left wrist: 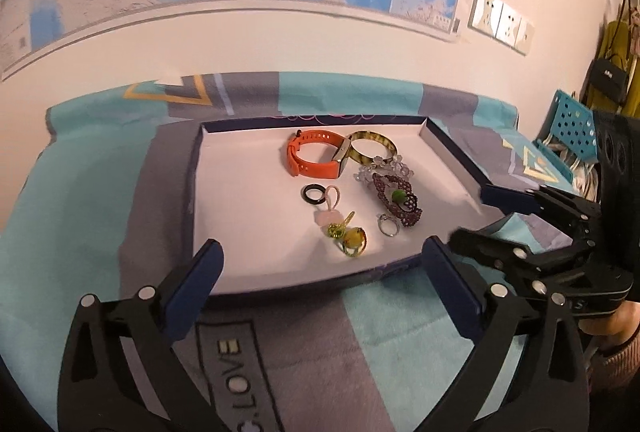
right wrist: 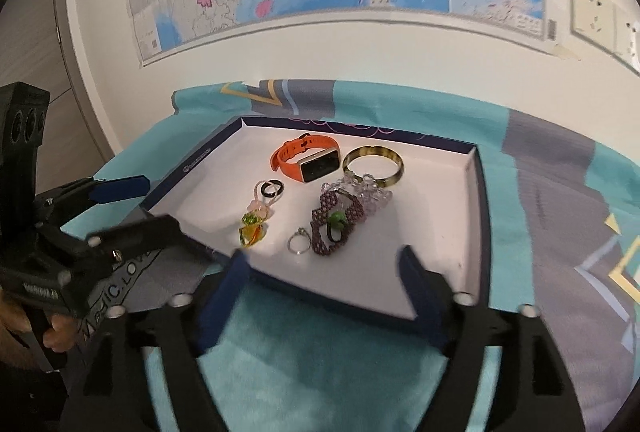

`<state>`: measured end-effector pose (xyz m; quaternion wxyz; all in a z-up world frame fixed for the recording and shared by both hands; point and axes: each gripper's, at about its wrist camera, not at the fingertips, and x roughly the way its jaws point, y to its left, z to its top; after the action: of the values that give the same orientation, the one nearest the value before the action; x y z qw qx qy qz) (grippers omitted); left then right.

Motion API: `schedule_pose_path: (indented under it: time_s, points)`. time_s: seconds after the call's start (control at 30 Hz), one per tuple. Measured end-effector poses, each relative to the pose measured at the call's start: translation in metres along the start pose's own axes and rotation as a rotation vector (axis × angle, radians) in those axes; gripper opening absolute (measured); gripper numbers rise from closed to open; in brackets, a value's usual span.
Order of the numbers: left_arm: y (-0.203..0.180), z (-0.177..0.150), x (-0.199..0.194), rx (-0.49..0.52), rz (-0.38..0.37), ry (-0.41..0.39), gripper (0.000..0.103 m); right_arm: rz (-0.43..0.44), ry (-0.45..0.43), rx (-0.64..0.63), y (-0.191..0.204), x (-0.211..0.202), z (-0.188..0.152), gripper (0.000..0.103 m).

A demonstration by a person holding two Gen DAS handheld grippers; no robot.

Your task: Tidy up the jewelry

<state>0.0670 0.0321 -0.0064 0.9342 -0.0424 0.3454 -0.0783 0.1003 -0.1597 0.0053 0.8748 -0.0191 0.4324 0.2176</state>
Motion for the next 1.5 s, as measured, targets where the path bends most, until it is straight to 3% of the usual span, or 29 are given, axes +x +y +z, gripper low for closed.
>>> schedule_pose_path:
  time_s: [0.17, 0.77, 1.5]
  points:
    - [0.0, -0.015, -0.011, -0.005, 0.024, 0.008, 0.097, -0.047, -0.012, -0.027, 0.009, -0.014, -0.018, 0.096]
    - [-0.007, -0.035, -0.027, -0.023, 0.091, 0.029, 0.097, -0.067, 0.014, -0.016, 0.025, -0.024, -0.043, 0.096]
    - [-0.006, -0.04, -0.027, -0.023, 0.096, 0.055, 0.097, -0.054, 0.03, -0.006, 0.028, -0.023, -0.048, 0.096]
